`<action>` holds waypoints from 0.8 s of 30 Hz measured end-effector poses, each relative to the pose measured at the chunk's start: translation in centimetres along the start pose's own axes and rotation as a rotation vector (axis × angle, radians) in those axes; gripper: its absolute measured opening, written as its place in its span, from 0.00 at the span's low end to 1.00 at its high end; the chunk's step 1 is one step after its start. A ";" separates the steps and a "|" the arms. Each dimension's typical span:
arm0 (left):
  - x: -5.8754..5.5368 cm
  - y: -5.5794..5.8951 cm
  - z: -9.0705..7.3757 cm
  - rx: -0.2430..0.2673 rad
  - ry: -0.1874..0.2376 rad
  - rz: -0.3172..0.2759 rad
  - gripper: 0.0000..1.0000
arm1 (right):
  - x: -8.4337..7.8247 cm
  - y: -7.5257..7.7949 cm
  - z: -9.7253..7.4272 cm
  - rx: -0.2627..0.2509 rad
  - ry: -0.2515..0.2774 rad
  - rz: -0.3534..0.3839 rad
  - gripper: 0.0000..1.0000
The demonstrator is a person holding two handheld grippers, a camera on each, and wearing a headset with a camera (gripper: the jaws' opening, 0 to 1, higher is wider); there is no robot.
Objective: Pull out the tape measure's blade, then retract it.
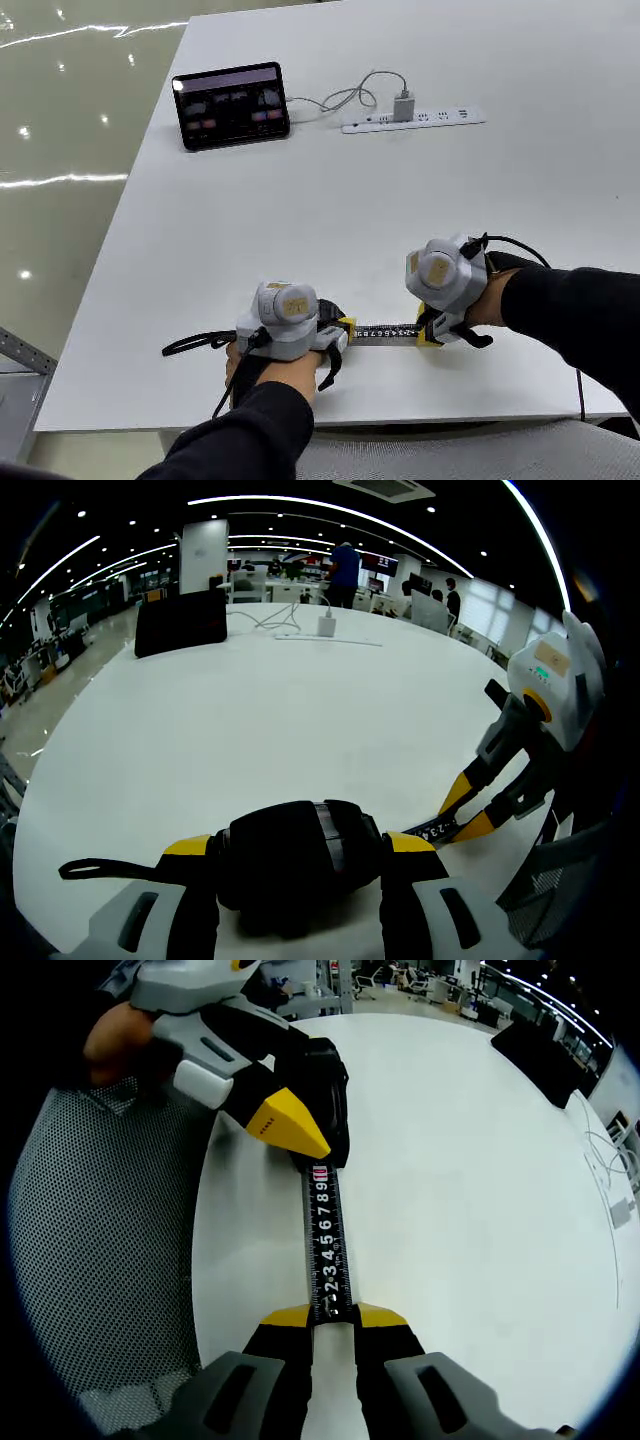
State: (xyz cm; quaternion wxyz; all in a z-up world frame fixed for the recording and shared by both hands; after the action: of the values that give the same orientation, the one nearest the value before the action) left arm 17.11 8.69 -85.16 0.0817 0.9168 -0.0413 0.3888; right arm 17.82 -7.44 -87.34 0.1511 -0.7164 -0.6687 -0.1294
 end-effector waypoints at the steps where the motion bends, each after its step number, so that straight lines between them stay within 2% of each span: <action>1: 0.0 0.0 0.0 0.000 0.000 0.000 0.62 | 0.0 0.0 0.0 0.000 -0.001 0.000 0.11; 12: 0.0 0.0 0.0 0.001 0.001 -0.003 0.62 | 0.5 0.2 0.2 -0.002 0.002 -0.001 0.11; 15: 0.0 0.0 0.0 0.000 0.001 -0.004 0.62 | 0.6 0.1 0.3 0.000 0.005 -0.044 0.11; 24: 0.0 0.0 0.1 0.001 0.002 -0.008 0.62 | 1.1 0.1 0.4 -0.003 0.011 -0.021 0.11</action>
State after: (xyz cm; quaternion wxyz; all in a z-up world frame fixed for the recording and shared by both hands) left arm 17.15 8.71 -85.21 0.0828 0.9166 -0.0371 0.3894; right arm 17.99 -6.24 -87.28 0.1525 -0.7089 -0.6750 -0.1359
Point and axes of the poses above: the centre of the closed fingertips' face, and the gripper's own axes: z roughly forward along the fingers, y roughly to its right, x roughly out of its top, the point moved 4 cm from there along -z, roughly backward along the fingers, and after that the axes turned 1 degree about -x, right-handed, at the moved point
